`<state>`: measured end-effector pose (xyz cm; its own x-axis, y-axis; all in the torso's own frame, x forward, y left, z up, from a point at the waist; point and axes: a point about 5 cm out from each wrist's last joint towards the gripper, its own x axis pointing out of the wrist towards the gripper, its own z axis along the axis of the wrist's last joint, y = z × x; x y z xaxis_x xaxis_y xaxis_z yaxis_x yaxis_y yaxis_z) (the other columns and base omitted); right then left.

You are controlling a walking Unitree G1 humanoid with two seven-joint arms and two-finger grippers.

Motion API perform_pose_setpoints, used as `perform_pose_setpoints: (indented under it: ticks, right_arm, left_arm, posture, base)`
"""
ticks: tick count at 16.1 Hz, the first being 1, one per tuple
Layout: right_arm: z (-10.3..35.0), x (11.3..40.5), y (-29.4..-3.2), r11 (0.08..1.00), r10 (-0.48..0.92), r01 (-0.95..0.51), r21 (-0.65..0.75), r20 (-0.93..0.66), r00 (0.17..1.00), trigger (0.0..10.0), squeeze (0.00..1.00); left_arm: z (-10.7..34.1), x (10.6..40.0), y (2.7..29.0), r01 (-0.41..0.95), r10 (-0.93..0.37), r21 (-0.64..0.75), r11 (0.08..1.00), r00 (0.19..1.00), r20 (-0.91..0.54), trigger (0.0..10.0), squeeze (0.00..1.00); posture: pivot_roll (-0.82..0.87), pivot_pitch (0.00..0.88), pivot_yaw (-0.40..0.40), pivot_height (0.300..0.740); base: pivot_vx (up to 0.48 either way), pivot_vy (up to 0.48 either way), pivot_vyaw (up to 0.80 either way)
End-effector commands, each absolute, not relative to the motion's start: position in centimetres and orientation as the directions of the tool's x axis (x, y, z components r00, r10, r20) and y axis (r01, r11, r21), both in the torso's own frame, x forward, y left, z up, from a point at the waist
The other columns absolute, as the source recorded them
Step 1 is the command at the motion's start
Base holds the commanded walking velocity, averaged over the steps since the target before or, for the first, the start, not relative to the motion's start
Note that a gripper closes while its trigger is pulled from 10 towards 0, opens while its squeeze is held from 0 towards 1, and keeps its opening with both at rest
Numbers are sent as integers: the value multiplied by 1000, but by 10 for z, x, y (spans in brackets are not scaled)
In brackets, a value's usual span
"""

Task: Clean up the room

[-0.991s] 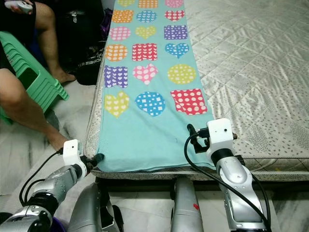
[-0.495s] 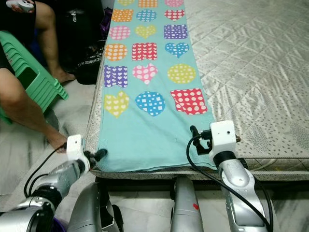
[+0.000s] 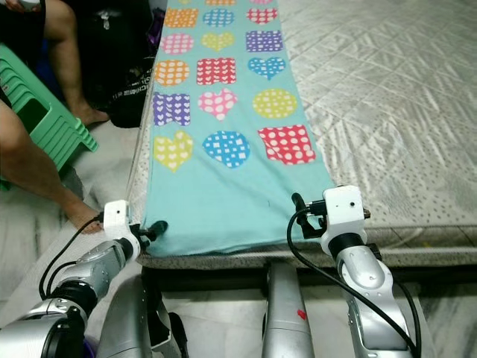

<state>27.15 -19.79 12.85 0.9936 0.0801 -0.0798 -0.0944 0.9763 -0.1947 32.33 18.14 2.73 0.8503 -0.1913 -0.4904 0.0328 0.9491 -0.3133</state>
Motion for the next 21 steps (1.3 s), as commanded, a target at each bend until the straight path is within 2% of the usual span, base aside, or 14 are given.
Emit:
perform_pose_setpoints:
  ticks: [1, 2, 16, 21]
  right_arm:
    - [127, 270, -200, 977, 76, -92, -193, -87, 993, 10000, 0]
    - [126, 270, -201, 976, 73, -89, -196, -88, 993, 10000, 0]
    - [125, 272, -208, 975, 38, -53, -218, -70, 997, 10000, 0]
    - [126, 275, -207, 975, 37, -49, -215, -61, 997, 10000, 0]
  left_arm:
    - [13, 312, 185, 4, -186, -319, 948, 819, -542, 1922, 0]
    - [13, 311, 185, 4, -187, -322, 947, 820, -540, 0, 0]
    - [22, 307, 208, 61, -210, -316, 947, 859, -466, 0, 0]
    - [30, 306, 228, -11, -125, -295, 956, 890, -439, 0, 0]
  posture:
    - [-320, 208, 46, 543]
    - [-323, 207, 48, 543]
    - [-304, 194, 52, 543]
    - [-295, 196, 51, 543]
  base:
    - [0, 0, 0]
    - [0, 0, 0]
    - [0, 0, 0]
    - [0, 0, 0]
